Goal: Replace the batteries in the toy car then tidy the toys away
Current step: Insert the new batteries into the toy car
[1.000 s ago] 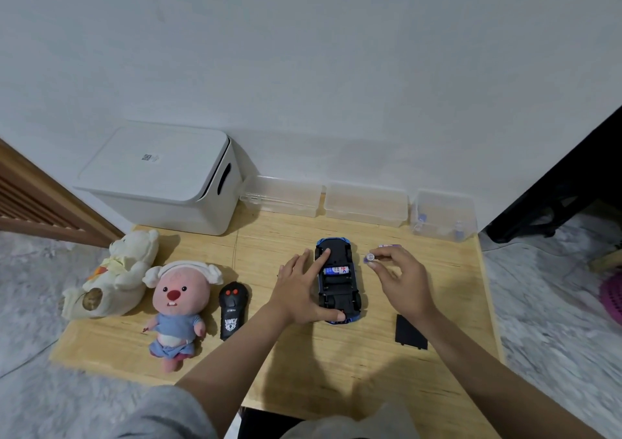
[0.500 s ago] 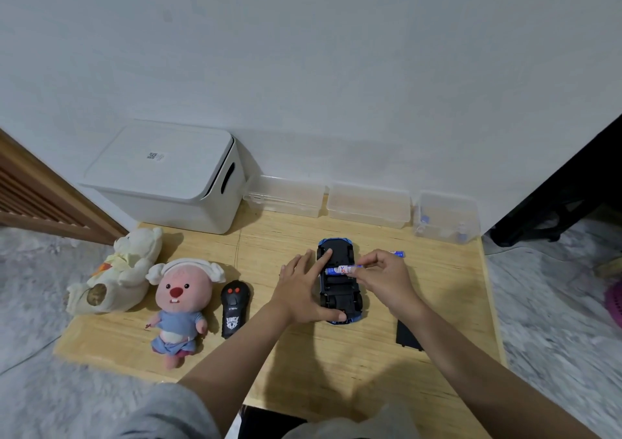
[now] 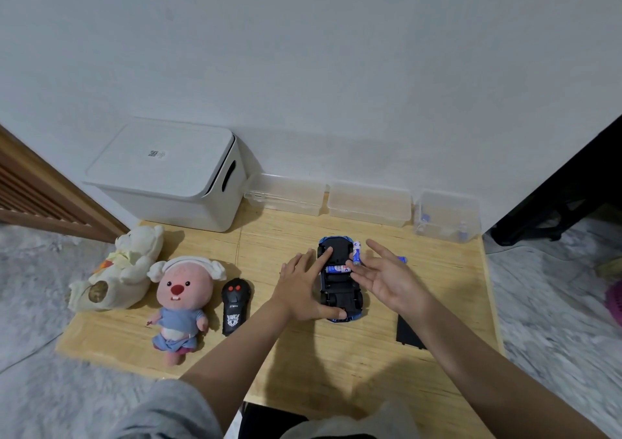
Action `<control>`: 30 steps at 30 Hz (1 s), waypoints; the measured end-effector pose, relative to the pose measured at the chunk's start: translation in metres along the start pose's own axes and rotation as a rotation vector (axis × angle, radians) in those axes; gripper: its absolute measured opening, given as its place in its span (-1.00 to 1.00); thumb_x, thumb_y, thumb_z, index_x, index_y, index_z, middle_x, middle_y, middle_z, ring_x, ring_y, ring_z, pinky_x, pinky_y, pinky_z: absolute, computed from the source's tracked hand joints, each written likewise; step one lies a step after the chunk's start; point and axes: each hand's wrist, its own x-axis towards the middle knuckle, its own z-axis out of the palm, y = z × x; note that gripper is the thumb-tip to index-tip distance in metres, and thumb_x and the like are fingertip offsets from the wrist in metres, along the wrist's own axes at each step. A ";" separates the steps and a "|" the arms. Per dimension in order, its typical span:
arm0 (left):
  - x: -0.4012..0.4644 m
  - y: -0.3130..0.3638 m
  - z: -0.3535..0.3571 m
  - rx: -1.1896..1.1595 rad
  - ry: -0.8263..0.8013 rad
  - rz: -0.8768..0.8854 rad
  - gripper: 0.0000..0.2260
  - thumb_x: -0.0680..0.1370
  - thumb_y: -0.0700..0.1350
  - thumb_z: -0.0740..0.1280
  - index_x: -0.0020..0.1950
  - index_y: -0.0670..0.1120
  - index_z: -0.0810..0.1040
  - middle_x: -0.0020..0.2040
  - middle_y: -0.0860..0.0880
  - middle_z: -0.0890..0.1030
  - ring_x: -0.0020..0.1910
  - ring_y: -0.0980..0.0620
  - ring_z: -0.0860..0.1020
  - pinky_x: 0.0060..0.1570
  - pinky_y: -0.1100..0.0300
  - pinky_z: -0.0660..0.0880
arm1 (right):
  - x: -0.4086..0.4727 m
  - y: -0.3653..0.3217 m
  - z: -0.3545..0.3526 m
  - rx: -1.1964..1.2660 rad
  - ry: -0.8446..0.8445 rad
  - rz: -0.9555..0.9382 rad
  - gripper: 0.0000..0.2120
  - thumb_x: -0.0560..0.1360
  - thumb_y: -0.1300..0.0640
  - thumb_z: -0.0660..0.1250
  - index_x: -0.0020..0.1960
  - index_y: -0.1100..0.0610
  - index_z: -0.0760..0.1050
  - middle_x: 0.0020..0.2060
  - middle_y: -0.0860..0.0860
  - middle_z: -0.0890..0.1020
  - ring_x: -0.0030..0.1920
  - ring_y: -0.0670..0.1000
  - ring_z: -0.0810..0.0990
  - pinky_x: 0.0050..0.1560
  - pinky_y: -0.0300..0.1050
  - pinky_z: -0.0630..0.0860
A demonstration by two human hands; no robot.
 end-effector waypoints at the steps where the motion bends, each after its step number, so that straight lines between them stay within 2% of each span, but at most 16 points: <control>1: 0.000 0.000 0.000 0.001 -0.001 0.001 0.10 0.17 0.45 0.41 0.44 0.36 -0.29 0.56 -0.06 -0.02 0.53 -0.12 -0.09 0.46 -0.20 -0.01 | -0.001 0.000 0.000 -0.017 -0.028 -0.007 -0.61 0.54 0.38 0.23 0.27 0.02 0.39 0.06 0.21 0.62 0.04 0.18 0.65 0.03 0.03 0.56; 3: 0.000 0.001 -0.001 0.001 -0.003 0.002 0.09 0.17 0.44 0.41 0.45 0.35 -0.28 0.56 -0.07 -0.02 0.53 -0.12 -0.09 0.46 -0.20 -0.02 | -0.004 -0.001 0.003 -0.116 -0.072 -0.036 -0.61 0.54 0.37 0.24 0.25 0.00 0.41 0.05 0.20 0.64 0.01 0.17 0.66 0.04 0.03 0.56; 5: 0.000 0.000 -0.001 -0.005 -0.007 -0.001 0.09 0.18 0.43 0.42 0.45 0.36 -0.28 0.56 -0.07 -0.02 0.53 -0.12 -0.09 0.46 -0.19 -0.02 | -0.005 0.001 0.006 -0.427 -0.066 -0.150 -0.63 0.51 0.34 0.31 0.23 0.01 0.47 0.00 0.13 0.66 -0.06 0.10 0.69 0.00 -0.01 0.59; 7: 0.000 0.001 0.000 -0.007 -0.011 -0.003 0.09 0.17 0.44 0.41 0.44 0.36 -0.28 0.56 -0.07 -0.02 0.53 -0.12 -0.09 0.46 -0.19 -0.02 | -0.005 0.005 0.008 -0.727 -0.008 -0.326 -0.67 0.46 0.30 0.38 0.17 0.02 0.54 -0.10 0.03 0.66 -0.13 0.01 0.69 -0.09 -0.13 0.60; 10: 0.000 0.001 -0.001 -0.007 -0.007 -0.003 0.10 0.11 0.49 0.36 0.42 0.39 -0.30 0.56 -0.07 0.00 0.53 -0.12 -0.07 0.46 -0.19 -0.01 | -0.004 0.010 0.010 -0.979 -0.013 -0.577 -0.74 0.42 0.28 0.41 0.05 0.01 0.60 -0.18 -0.08 0.63 -0.18 -0.15 0.63 -0.16 -0.36 0.54; 13: 0.001 -0.001 0.001 -0.009 0.006 0.006 0.08 0.07 0.54 0.29 0.36 0.45 -0.36 0.56 -0.05 0.03 0.53 -0.09 -0.07 0.46 -0.19 0.00 | 0.003 0.017 0.005 -1.313 -0.122 -0.747 -0.74 0.45 0.22 0.37 0.10 -0.03 0.60 -0.11 -0.11 0.63 -0.13 -0.15 0.62 -0.06 -0.17 0.57; 15: 0.002 -0.002 0.002 -0.010 0.010 0.010 0.06 0.07 0.54 0.28 0.33 0.47 -0.38 0.56 -0.05 0.03 0.53 -0.09 -0.07 0.45 -0.19 0.01 | 0.010 0.020 0.000 -1.493 -0.184 -0.845 -0.75 0.49 0.18 0.33 0.13 -0.04 0.58 -0.07 -0.10 0.60 -0.09 -0.08 0.60 -0.08 -0.04 0.56; 18: 0.002 -0.002 0.002 -0.012 0.012 0.010 0.06 0.07 0.54 0.28 0.31 0.48 -0.40 0.56 -0.06 0.04 0.53 -0.09 -0.06 0.45 -0.19 0.01 | 0.015 0.021 -0.004 -1.664 -0.253 -0.919 -0.73 0.53 0.19 0.25 0.19 0.02 0.54 -0.04 -0.03 0.60 -0.06 0.02 0.58 -0.14 0.04 0.56; 20: 0.003 -0.003 0.003 -0.011 0.016 0.012 0.06 0.06 0.55 0.28 0.31 0.49 -0.40 0.56 -0.06 0.05 0.53 -0.10 -0.05 0.45 -0.19 0.02 | 0.017 0.020 -0.006 -1.754 -0.286 -1.017 -0.74 0.53 0.22 0.24 0.18 0.06 0.55 -0.09 0.02 0.60 -0.10 0.07 0.57 -0.22 0.07 0.56; 24: 0.002 -0.003 0.002 -0.015 0.014 0.011 0.07 0.06 0.55 0.28 0.34 0.47 -0.37 0.56 -0.08 0.03 0.53 -0.12 -0.06 0.45 -0.19 0.01 | 0.021 0.018 -0.004 -1.892 -0.338 -1.152 -0.76 0.48 0.22 0.28 0.10 0.07 0.60 -0.23 0.05 0.57 -0.23 0.09 0.54 -0.35 0.00 0.54; 27: 0.001 -0.002 0.001 -0.008 0.012 0.005 0.06 0.06 0.56 0.26 0.35 0.46 -0.36 0.56 -0.08 0.02 0.53 -0.13 -0.07 0.45 -0.19 0.00 | 0.026 0.020 -0.006 -1.928 -0.352 -1.185 -0.72 0.52 0.06 0.15 0.07 0.05 0.61 -0.26 0.03 0.51 -0.25 0.07 0.49 -0.43 -0.01 0.50; 30: 0.001 -0.001 -0.001 0.016 0.011 -0.012 0.06 0.05 0.57 0.24 0.35 0.46 -0.36 0.56 -0.08 0.01 0.53 -0.14 -0.07 0.46 -0.20 -0.01 | 0.027 0.022 -0.011 -1.890 -0.351 -1.187 -0.75 0.52 0.08 0.20 0.04 0.09 0.62 -0.26 0.03 0.46 -0.26 0.04 0.44 -0.47 -0.02 0.46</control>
